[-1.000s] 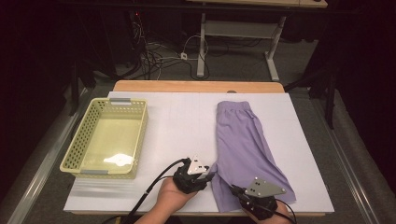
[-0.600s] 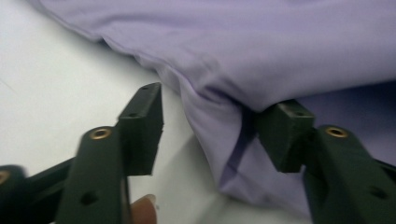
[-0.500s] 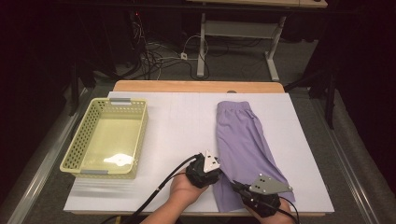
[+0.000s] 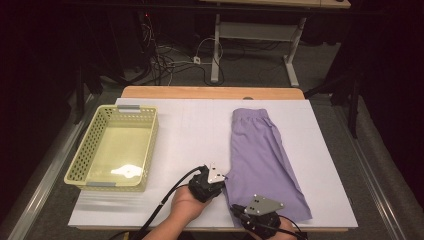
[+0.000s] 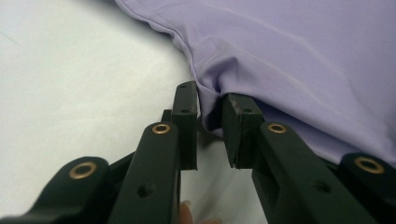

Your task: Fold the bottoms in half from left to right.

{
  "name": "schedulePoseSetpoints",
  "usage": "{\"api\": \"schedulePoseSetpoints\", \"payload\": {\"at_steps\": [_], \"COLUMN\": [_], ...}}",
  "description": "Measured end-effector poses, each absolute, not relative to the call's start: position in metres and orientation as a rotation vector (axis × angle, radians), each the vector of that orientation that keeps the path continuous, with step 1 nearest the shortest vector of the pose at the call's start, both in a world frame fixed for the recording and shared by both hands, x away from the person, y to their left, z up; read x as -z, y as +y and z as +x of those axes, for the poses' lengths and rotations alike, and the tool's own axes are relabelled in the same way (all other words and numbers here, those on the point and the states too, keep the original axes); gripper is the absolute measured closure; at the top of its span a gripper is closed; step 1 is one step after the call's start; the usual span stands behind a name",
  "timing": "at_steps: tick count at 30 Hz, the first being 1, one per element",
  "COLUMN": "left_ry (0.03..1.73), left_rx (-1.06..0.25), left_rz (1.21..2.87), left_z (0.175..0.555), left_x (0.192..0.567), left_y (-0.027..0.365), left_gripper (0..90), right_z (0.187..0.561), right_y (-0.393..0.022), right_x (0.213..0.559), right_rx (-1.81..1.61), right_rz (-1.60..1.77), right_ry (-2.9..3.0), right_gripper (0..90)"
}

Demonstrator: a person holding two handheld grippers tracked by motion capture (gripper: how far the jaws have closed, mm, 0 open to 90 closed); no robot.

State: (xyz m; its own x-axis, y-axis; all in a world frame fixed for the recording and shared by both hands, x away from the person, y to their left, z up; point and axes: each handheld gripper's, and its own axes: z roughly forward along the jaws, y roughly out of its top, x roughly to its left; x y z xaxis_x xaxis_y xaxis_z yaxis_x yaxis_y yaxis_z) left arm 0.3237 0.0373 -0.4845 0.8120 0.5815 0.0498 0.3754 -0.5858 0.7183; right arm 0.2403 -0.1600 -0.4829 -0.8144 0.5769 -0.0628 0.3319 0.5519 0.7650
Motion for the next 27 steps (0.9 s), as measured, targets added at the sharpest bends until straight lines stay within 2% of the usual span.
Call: {"api": "schedulePoseSetpoints", "payload": {"at_steps": [7,9,11,14,20,27], "left_ry": [0.722,0.733,0.731,0.722,0.716,0.725], "left_rx": [-0.286,-0.254,-0.247,-0.253,-0.26,-0.264], "left_rz": [2.244,2.236,2.236,2.239,2.241,2.225], "left_z": [0.328,0.33,0.33,0.329,0.329,0.328], "left_x": [0.485,0.486,0.486,0.486,0.486,0.485], "left_y": [0.044,0.046,0.046,0.046,0.045,0.048], "left_gripper": [78.6,78.6,78.7,82.3,85.0,85.5], "right_z": [0.225,0.221,0.22,0.218,0.216,0.216], "right_y": [-0.16,-0.161,-0.161,-0.159,-0.158,-0.156], "right_x": [0.487,0.489,0.49,0.491,0.491,0.488], "right_rx": [-1.094,-1.072,-1.066,-1.056,-1.026,-1.041], "right_rz": [0.766,0.758,0.759,0.743,0.727,0.703], "right_ry": [2.493,2.487,2.482,2.469,2.446,2.445], "right_gripper": [64.0,63.6,66.1,76.0,87.2,88.5]}}
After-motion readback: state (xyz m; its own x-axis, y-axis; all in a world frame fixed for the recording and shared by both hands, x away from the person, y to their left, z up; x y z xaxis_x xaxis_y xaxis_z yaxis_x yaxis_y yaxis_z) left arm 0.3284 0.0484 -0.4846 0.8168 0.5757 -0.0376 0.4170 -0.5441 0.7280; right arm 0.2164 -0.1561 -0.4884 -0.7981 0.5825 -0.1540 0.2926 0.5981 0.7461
